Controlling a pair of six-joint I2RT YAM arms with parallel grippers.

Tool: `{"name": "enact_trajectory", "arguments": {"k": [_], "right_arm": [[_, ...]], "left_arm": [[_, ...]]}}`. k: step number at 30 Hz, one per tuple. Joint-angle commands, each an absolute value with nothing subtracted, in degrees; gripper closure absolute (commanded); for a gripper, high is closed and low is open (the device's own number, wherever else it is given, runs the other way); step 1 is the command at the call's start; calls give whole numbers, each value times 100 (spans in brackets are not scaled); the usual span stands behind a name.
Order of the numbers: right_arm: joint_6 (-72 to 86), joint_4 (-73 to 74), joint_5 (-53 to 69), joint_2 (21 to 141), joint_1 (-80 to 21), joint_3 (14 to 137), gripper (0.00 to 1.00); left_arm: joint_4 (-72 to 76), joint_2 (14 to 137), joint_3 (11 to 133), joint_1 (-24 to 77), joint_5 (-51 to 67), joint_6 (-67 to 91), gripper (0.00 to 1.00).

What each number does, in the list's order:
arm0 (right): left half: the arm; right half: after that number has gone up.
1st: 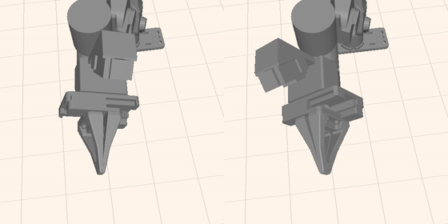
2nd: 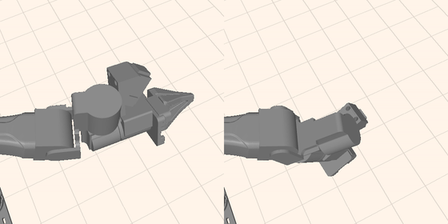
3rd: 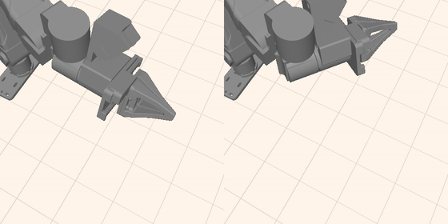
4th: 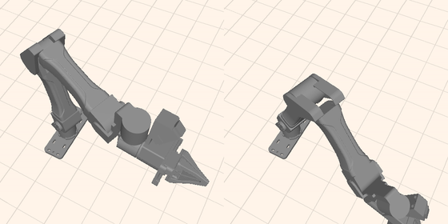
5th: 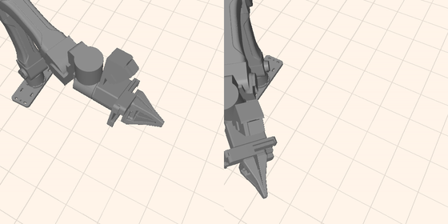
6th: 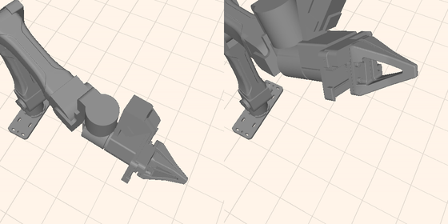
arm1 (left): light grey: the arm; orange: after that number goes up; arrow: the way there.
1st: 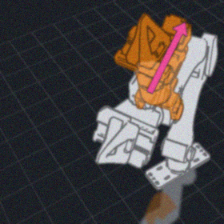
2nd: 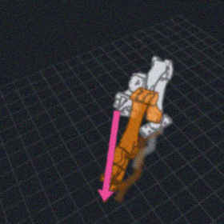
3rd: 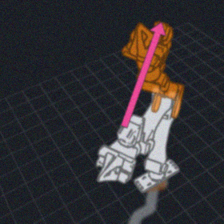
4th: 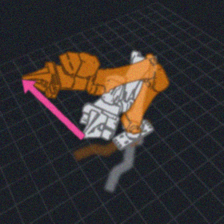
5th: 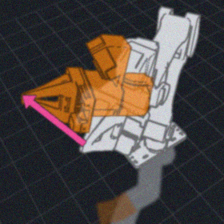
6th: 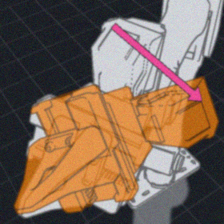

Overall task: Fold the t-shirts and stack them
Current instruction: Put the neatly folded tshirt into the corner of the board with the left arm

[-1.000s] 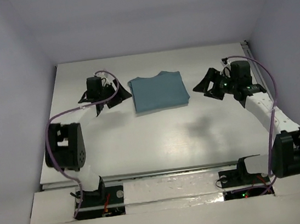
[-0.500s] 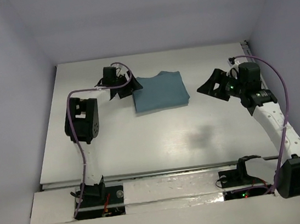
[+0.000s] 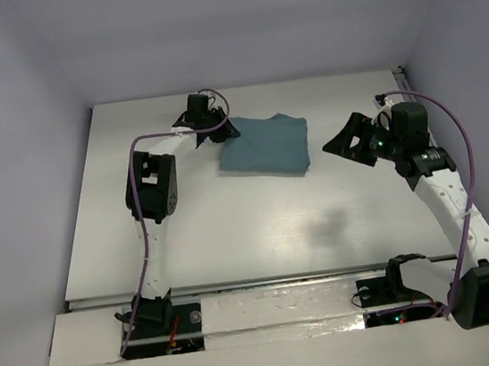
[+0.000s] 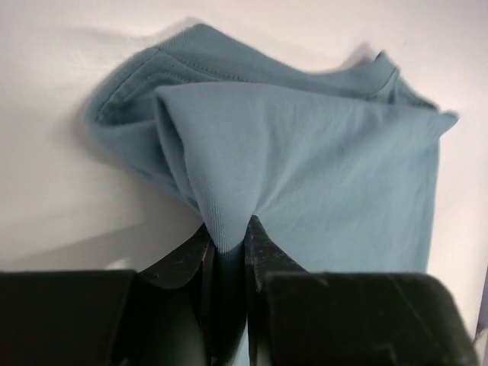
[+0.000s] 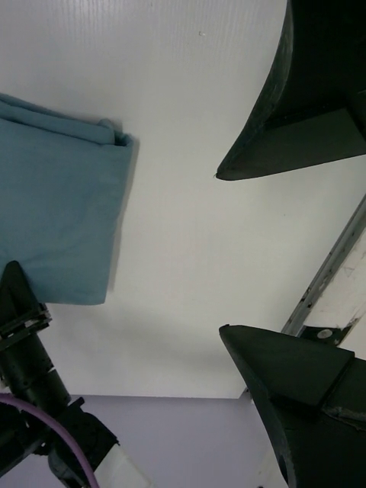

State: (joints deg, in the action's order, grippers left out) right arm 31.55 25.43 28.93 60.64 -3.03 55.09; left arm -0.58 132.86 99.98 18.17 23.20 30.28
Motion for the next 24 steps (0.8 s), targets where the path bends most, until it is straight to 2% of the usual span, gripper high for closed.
{"name": "enact_trajectory", "arguments": {"k": [1, 5, 9, 18, 24], "right_arm": [[3182, 2496, 2944, 5968, -325, 5573, 19], [3129, 2575, 2944, 5985, -325, 5537, 19], [3120, 2619, 2979, 5985, -325, 5528, 19], [3155, 2602, 3252, 6073, -325, 5528, 19], [3094, 2786, 3410, 5977, -325, 5405, 19]], "left_arm": [[-254, 13149, 10825, 1329, 2110, 3058, 100], [-202, 12991, 11021, 582, 2083, 3138, 100], [0, 12771, 10654, -201, 2109, 3252, 100], [1976, 11550, 7737, -1730, 1749, 4253, 100], [2899, 10654, 6111, -2346, 696, 5129, 100]]}}
